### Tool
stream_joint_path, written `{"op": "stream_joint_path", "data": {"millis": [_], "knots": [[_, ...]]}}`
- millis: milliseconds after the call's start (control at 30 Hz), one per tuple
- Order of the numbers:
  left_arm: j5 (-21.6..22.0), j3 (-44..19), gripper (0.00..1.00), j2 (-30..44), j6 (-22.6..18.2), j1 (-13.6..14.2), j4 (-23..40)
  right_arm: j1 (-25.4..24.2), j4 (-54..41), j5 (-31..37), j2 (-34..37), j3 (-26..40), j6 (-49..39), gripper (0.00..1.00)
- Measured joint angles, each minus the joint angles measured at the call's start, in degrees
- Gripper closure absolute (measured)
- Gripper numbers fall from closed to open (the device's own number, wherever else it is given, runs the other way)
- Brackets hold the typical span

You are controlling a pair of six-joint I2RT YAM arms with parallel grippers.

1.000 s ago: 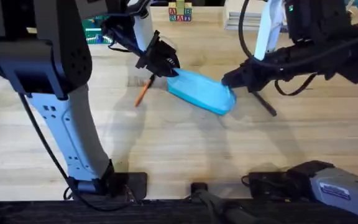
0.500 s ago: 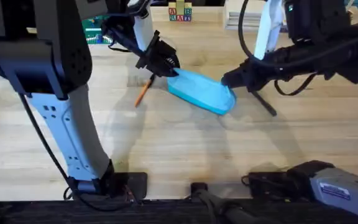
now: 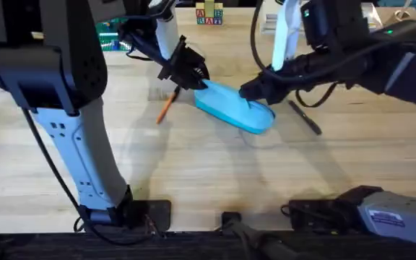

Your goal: Unzip the bag, pick up the pens from the table one at a time and place them inside, then zip the bag closed.

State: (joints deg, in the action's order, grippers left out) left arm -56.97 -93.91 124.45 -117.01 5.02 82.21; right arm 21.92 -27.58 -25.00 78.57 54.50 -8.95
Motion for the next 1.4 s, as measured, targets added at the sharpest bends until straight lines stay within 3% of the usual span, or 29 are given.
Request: {"op": "stream_joint_path", "data": {"millis": [1033, 1400], "knots": [[0.0, 0.0, 0.958, 0.0, 0.0, 0.0, -0.2, 5.7, 22.8, -1.2, 9.8, 0.3, 12.8, 0.971], [0.3, 0.0, 0.959, 0.0, 0.0, 0.0, -0.2, 6.0, 23.8, -1.4, 11.1, 0.5, 14.9, 0.971]]}}
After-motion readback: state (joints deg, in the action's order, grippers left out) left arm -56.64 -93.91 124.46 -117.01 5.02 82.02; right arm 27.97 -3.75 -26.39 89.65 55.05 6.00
